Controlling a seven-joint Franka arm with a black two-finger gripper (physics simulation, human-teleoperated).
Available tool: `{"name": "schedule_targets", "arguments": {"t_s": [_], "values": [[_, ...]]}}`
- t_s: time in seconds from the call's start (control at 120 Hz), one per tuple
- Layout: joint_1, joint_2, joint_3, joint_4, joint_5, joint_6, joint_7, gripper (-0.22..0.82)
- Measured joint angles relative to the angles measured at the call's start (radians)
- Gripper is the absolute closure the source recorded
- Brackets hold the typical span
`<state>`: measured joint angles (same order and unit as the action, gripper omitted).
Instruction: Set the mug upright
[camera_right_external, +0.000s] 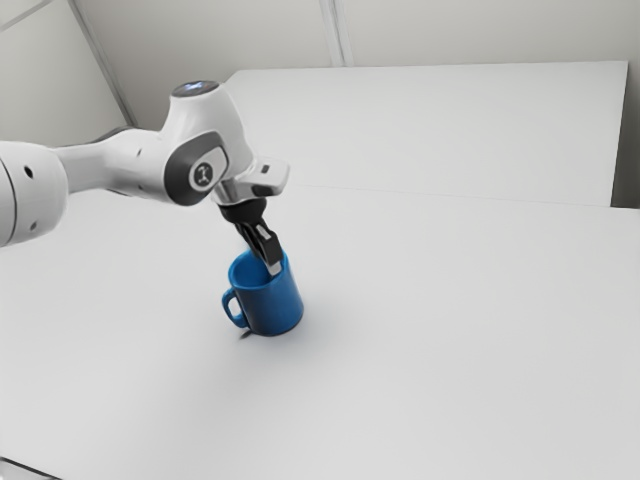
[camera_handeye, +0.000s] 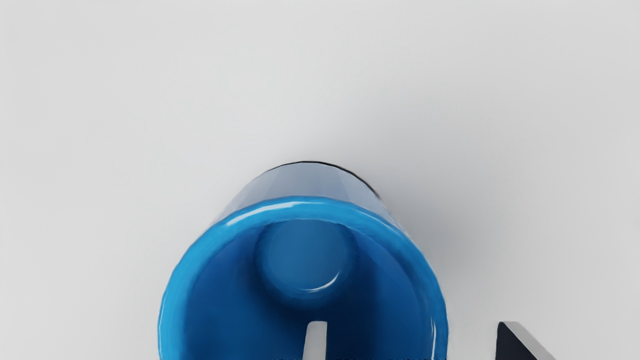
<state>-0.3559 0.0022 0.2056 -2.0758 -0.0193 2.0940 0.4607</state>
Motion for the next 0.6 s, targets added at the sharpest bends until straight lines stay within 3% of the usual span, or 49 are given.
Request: {"name": "schedule_targets", "arguments": {"t_s": [0.158,0.4,0.6], "values": [[0.016,-0.050,-0.013,0.026,-0.008,-0.014,-0.001,0.15],[0.088,0.163,-0.022,0.521,-0.010,-0.189,-0.014,0.06],[0.139,0.181,-0.031,0.625,-0.010,-0.342,-0.035,0.04]]}}
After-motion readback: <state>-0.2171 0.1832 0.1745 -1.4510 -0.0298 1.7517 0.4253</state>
